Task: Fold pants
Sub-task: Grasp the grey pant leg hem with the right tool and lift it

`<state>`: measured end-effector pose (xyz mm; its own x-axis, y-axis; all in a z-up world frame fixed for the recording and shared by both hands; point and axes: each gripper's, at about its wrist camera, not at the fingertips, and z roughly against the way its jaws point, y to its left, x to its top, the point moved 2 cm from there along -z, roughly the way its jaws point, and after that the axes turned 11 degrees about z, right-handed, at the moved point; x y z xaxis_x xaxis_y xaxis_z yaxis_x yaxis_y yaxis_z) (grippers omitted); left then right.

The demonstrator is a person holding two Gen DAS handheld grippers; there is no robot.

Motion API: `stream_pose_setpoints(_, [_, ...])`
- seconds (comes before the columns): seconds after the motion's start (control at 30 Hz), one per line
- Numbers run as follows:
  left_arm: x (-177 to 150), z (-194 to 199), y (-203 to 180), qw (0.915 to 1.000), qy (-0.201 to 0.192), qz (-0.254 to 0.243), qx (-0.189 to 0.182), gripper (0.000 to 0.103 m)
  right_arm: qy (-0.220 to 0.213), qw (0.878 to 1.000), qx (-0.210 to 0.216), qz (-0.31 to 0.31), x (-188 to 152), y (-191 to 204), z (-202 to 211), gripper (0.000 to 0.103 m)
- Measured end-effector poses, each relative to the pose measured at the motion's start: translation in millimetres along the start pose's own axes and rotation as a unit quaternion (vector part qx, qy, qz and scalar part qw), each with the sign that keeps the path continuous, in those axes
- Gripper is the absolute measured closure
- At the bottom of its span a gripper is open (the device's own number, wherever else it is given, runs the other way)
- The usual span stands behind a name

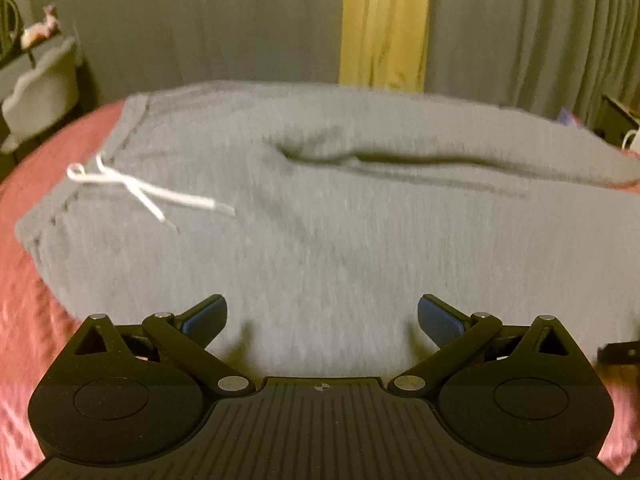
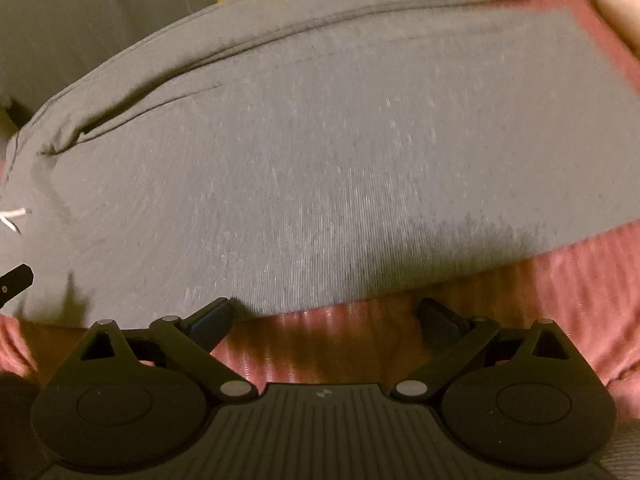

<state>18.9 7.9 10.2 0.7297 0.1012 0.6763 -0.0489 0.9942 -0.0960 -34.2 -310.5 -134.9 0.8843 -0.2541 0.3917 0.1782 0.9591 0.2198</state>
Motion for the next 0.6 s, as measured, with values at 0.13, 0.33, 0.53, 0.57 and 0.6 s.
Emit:
stream_pose_setpoints(0.13, [24, -10, 1, 0.9983, -0.051, 0.021, 0.018, 0.000, -0.079, 0.994, 0.063, -0.035, 19, -9, 22, 0.004])
stream_pose_setpoints(0.33, [33, -39, 25, 0.9797, -0.158, 0.089, 0.086, 0.000, -0.182, 0.981, 0.027, -0.064, 135, -25, 29, 0.004])
stream_pose_setpoints(0.53, [38, -54, 48, 0.9602, -0.201, 0.140, 0.134, 0.000, -0.161, 0.982, -0.032, -0.092, 281, -25, -29, 0.006])
stream_pose_setpoints(0.57, [38, -56, 47, 0.9599, -0.204, 0.131, 0.141, 0.000, -0.154, 0.982, -0.040, -0.102, 303, -26, -40, 0.008])
stream_pose_setpoints(0.6, [39, -60, 44, 0.9592, -0.210, 0.120, 0.147, 0.000, -0.147, 0.981, -0.040, -0.116, 322, -27, -53, 0.010])
